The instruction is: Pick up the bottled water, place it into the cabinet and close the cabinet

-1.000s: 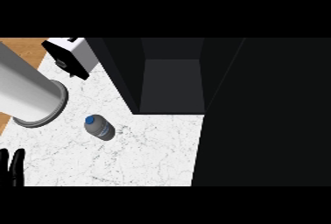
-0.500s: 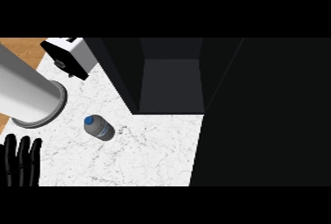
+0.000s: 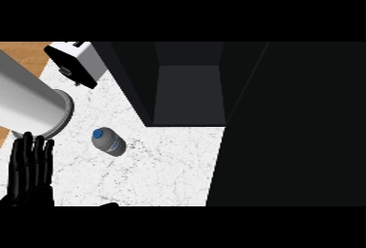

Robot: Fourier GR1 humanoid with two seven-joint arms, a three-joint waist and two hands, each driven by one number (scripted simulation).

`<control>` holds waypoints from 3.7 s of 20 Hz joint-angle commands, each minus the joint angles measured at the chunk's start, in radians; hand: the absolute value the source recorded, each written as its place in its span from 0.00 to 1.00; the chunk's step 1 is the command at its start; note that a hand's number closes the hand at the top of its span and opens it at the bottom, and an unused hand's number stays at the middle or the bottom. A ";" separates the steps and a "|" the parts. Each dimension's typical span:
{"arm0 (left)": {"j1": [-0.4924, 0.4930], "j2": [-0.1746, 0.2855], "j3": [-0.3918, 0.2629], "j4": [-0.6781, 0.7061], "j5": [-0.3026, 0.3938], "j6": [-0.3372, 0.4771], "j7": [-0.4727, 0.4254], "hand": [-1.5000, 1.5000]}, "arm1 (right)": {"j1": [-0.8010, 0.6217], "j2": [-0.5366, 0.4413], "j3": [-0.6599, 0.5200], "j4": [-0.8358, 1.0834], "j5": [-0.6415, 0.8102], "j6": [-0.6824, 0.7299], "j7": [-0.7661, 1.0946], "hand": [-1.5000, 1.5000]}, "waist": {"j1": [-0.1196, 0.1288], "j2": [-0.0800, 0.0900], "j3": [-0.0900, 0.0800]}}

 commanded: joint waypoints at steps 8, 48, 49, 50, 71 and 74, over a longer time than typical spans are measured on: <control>-0.041 0.018 0.141 0.351 0.124 -0.104 -0.179 0.00 | -0.019 -0.031 0.024 -0.085 0.099 -0.047 0.059 0.00 | 0.001 0.000 0.000; -0.749 0.062 0.460 1.676 0.236 -0.325 -0.930 1.00 | -0.071 -0.133 0.018 -0.089 0.057 -0.136 0.094 0.00 | -0.007 0.003 0.000; -0.755 0.096 0.461 1.669 0.243 -0.370 -0.900 1.00 | -0.048 -0.120 0.098 -0.076 0.119 -0.154 0.062 0.00 | -0.008 0.002 -0.001; -0.782 0.079 0.455 1.714 0.231 -0.355 -0.901 1.00 | -0.065 -0.144 0.029 -0.115 0.054 -0.136 0.091 0.00 | -0.011 0.004 -0.001; -0.788 -0.027 0.207 1.530 0.019 -0.299 -0.821 1.00 | -0.012 -0.171 0.060 -0.076 0.038 -0.181 0.008 0.00 | 0.001 -0.003 0.001; -0.794 -0.023 0.190 1.410 0.057 -0.330 -0.723 1.00 | -0.015 -0.152 0.151 -0.059 0.118 -0.214 0.031 0.00 | 0.004 -0.005 0.001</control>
